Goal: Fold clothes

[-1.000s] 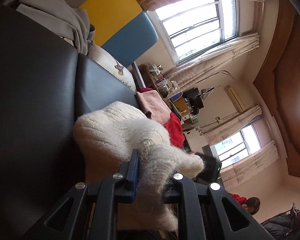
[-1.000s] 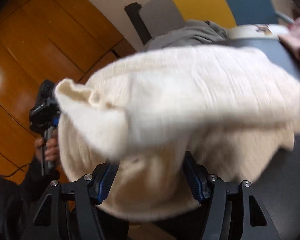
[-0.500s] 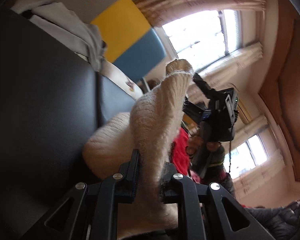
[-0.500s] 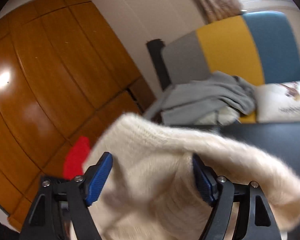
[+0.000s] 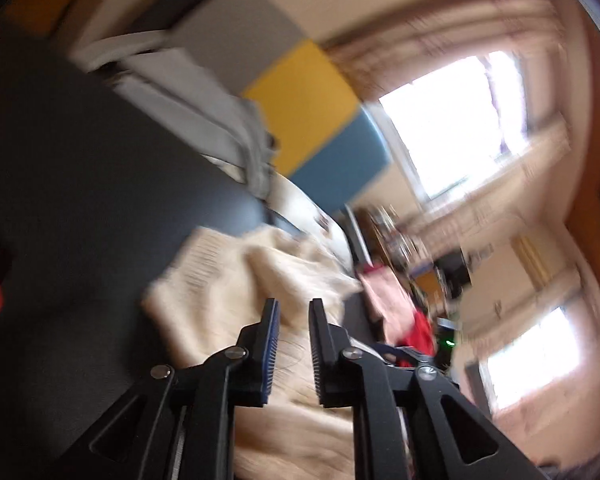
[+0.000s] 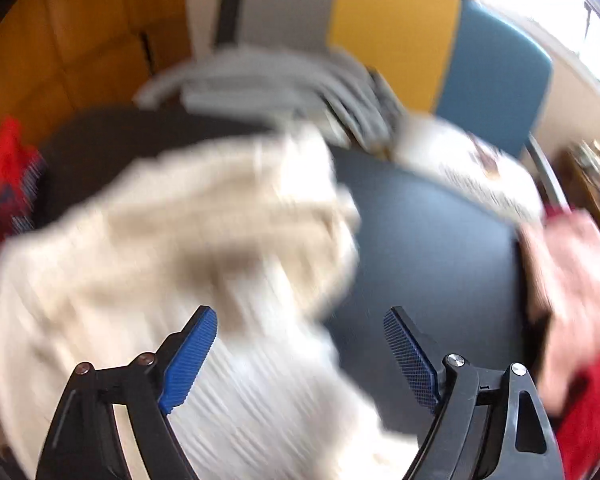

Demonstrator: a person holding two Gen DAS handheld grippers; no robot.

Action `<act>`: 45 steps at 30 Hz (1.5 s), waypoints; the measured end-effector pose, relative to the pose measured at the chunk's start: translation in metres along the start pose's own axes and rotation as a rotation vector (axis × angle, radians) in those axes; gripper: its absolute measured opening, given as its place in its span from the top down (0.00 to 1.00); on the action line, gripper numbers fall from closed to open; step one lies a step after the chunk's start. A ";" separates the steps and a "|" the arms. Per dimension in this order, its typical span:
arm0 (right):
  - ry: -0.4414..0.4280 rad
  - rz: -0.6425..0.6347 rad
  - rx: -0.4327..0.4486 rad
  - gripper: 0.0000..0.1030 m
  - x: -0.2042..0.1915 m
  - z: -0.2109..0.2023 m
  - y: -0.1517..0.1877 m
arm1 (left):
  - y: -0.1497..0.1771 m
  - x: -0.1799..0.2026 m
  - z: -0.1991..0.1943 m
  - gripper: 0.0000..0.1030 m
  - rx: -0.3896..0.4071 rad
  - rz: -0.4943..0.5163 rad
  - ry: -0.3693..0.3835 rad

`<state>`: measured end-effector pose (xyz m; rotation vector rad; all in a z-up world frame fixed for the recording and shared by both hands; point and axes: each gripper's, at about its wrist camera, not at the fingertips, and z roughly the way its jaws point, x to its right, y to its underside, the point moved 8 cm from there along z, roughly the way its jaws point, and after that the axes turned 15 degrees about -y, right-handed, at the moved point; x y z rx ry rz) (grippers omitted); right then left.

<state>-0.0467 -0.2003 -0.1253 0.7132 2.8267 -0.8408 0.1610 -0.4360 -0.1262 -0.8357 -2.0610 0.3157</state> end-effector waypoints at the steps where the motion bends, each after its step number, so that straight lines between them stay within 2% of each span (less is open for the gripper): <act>1: -0.054 0.067 0.003 0.16 0.004 -0.002 0.016 | 0.012 0.018 0.005 0.83 -0.036 0.058 0.005; 3: -0.137 0.179 0.023 0.16 0.008 -0.011 0.050 | 0.042 0.045 0.022 0.82 -0.108 0.170 -0.015; 6: -0.198 0.288 0.038 0.12 0.002 -0.024 0.096 | 0.096 0.070 0.058 0.82 -0.248 0.294 -0.054; 9: -0.264 0.374 0.046 0.12 -0.009 -0.039 0.139 | 0.120 0.055 0.085 0.82 -0.336 0.326 -0.147; 12: -0.389 0.331 0.020 0.12 -0.048 -0.064 0.167 | 0.134 0.035 0.104 0.82 -0.394 0.337 -0.235; 13: -0.414 0.308 0.019 0.12 -0.058 -0.073 0.172 | 0.131 0.031 0.100 0.82 -0.386 0.327 -0.236; 17: -0.336 0.257 0.125 0.12 -0.049 -0.120 0.158 | 0.120 0.018 0.086 0.83 -0.353 0.291 -0.240; 19: -0.271 0.227 0.231 0.12 -0.033 -0.146 0.132 | 0.115 0.023 0.071 0.83 -0.311 0.305 -0.225; 21: -0.230 0.163 0.281 0.11 -0.028 -0.156 0.105 | 0.115 0.027 0.060 0.82 -0.292 0.284 -0.197; 25: -0.284 0.065 0.193 0.11 -0.038 -0.092 0.052 | 0.124 0.036 0.051 0.82 -0.269 0.296 -0.152; 28: -0.301 0.007 0.096 0.11 -0.039 -0.028 0.020 | 0.132 0.030 0.067 0.81 -0.295 0.318 -0.217; 31: -0.243 0.019 -0.005 0.11 -0.020 0.036 0.001 | 0.132 0.011 0.081 0.84 -0.324 0.276 -0.249; 33: -0.198 0.053 -0.043 0.11 -0.002 0.063 -0.002 | 0.123 0.002 0.086 0.85 -0.321 0.228 -0.231; 35: -0.160 0.055 -0.017 0.11 0.011 0.067 -0.001 | 0.107 -0.006 0.094 0.88 -0.280 0.246 -0.275; 37: -0.147 0.111 0.018 0.11 0.022 0.061 0.006 | 0.089 -0.011 0.105 0.91 -0.237 0.285 -0.329; 39: -0.172 0.214 0.058 0.10 0.029 0.049 0.016 | 0.069 -0.014 0.119 0.91 -0.231 0.287 -0.362; 41: -0.216 0.308 0.082 0.10 0.032 0.037 0.027 | 0.046 -0.014 0.132 0.91 -0.213 0.323 -0.440; 43: -0.263 0.352 0.087 0.10 0.030 0.026 0.039 | 0.023 -0.014 0.138 0.90 -0.194 0.312 -0.504; 45: -0.334 0.401 0.119 0.11 0.031 0.011 0.048 | 0.009 -0.003 0.120 0.82 -0.143 0.275 -0.458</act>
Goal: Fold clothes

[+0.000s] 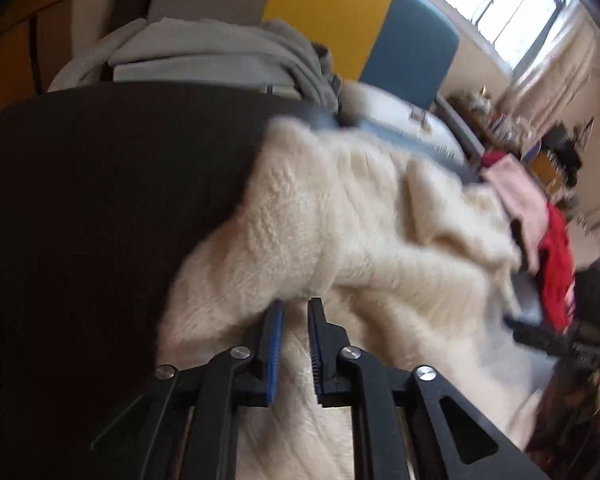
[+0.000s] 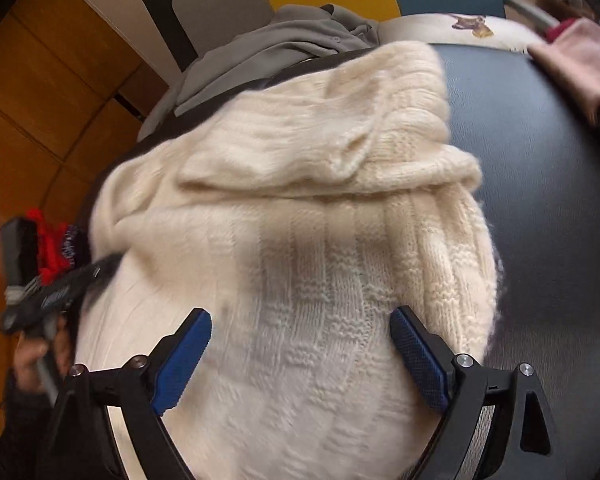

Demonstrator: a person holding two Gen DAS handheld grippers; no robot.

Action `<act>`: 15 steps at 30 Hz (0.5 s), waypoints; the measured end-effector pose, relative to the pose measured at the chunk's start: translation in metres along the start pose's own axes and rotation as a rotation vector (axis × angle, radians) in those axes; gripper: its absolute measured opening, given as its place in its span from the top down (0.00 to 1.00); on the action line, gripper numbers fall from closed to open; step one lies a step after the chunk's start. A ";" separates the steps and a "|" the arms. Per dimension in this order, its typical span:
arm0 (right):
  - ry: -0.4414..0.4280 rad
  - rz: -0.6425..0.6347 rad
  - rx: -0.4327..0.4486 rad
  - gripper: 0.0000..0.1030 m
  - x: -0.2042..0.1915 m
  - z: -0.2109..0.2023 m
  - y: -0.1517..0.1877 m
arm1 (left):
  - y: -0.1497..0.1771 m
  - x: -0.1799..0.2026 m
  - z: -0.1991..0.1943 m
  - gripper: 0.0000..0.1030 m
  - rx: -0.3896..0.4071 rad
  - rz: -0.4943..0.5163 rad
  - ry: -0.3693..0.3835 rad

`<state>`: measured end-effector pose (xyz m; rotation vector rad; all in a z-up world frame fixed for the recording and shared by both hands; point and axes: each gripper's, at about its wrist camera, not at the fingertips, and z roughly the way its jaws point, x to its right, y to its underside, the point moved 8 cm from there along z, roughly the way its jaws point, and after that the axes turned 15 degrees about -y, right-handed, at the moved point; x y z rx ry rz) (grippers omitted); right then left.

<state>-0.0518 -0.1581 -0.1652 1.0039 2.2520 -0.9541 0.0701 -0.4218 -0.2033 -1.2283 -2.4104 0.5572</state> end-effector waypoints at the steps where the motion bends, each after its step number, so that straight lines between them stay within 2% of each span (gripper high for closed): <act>1: -0.038 0.028 0.026 0.11 0.000 -0.011 0.004 | -0.005 -0.001 -0.016 0.79 0.036 -0.023 0.031; 2: -0.073 0.054 0.062 0.10 0.001 -0.024 0.008 | -0.008 -0.002 -0.031 0.78 0.066 -0.043 0.066; 4: -0.130 0.094 0.129 0.02 0.003 -0.051 0.017 | 0.008 0.001 -0.059 0.75 0.056 -0.050 0.182; 7: -0.146 0.113 0.176 0.01 0.008 -0.081 0.048 | 0.054 0.010 -0.084 0.73 -0.016 -0.029 0.310; 9: -0.143 0.125 0.179 0.01 0.010 -0.098 0.074 | 0.088 0.011 -0.092 0.69 -0.076 -0.048 0.355; 13: -0.189 0.119 0.157 0.00 0.003 -0.114 0.120 | 0.146 0.020 -0.096 0.41 -0.199 -0.156 0.462; 15: -0.199 0.069 0.108 0.00 -0.010 -0.105 0.137 | 0.162 0.029 -0.094 0.38 -0.241 -0.206 0.521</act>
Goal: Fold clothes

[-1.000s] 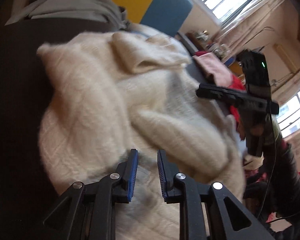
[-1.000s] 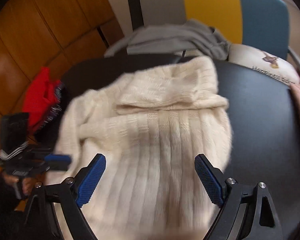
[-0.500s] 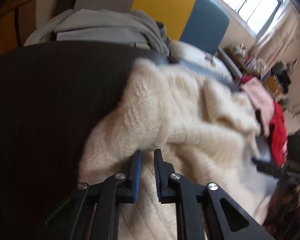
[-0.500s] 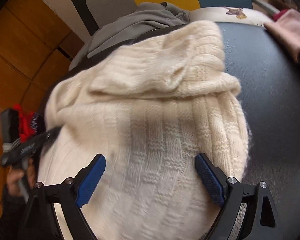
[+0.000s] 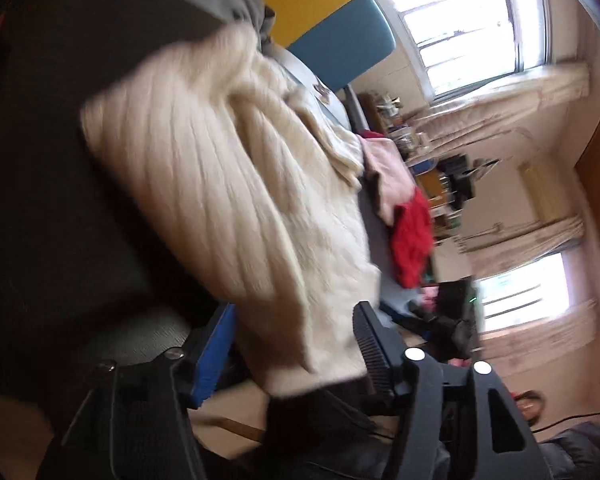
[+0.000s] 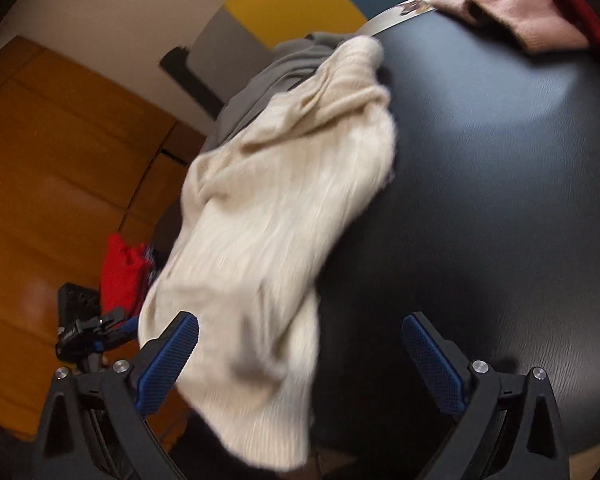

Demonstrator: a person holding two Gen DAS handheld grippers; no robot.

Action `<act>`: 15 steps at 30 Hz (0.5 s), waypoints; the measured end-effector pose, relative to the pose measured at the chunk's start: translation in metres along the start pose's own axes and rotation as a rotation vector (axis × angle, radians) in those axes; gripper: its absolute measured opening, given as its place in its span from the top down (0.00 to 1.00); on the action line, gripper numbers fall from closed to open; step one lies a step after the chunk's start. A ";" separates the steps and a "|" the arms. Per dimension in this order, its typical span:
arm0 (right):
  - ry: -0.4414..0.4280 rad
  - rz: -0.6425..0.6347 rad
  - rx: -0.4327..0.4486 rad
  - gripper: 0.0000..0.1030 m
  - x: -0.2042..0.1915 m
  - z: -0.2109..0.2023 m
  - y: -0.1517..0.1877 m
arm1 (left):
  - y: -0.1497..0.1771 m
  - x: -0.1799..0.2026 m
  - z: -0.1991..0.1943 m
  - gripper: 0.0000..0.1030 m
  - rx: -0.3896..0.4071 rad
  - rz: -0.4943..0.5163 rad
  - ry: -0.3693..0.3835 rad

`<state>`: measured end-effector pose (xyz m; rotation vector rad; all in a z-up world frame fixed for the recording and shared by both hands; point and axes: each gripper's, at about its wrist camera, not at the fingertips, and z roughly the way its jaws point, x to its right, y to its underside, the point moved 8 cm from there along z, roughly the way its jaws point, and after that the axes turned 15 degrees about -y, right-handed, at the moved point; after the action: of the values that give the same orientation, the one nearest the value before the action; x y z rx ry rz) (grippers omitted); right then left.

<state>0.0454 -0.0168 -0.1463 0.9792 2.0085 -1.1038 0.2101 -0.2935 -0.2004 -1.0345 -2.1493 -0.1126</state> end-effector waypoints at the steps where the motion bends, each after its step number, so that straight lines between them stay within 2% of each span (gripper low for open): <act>1: -0.002 -0.025 -0.029 0.00 -0.005 0.006 0.008 | 0.003 0.003 0.006 0.36 -0.011 -0.021 0.025; 3: 0.009 -0.095 -0.077 0.00 -0.014 0.013 0.022 | 0.002 0.008 0.018 0.36 -0.020 -0.049 0.016; 5: 0.036 -0.166 -0.103 0.00 -0.023 0.022 0.031 | -0.002 0.012 0.030 0.37 0.006 -0.048 -0.034; 6: 0.050 -0.197 -0.110 0.00 -0.025 0.028 0.033 | -0.002 0.008 0.038 0.38 -0.012 -0.059 -0.069; 7: 0.075 -0.221 -0.117 0.00 -0.026 0.033 0.036 | -0.003 0.005 0.045 0.47 -0.025 -0.069 -0.101; 8: 0.111 -0.238 -0.125 0.00 -0.023 0.038 0.038 | -0.004 0.003 0.049 0.66 -0.024 -0.074 -0.128; 11: 0.200 -0.280 -0.136 0.00 -0.016 0.052 0.046 | -0.009 0.003 0.036 0.92 0.036 -0.049 -0.147; 15: 0.279 -0.359 -0.134 0.00 -0.016 0.059 0.053 | -0.028 0.000 -0.028 0.93 0.192 -0.024 -0.123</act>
<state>0.1087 -0.0535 -0.1812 0.7542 2.5234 -1.0392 0.2069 -0.3226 -0.1743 -0.9257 -2.2329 0.1472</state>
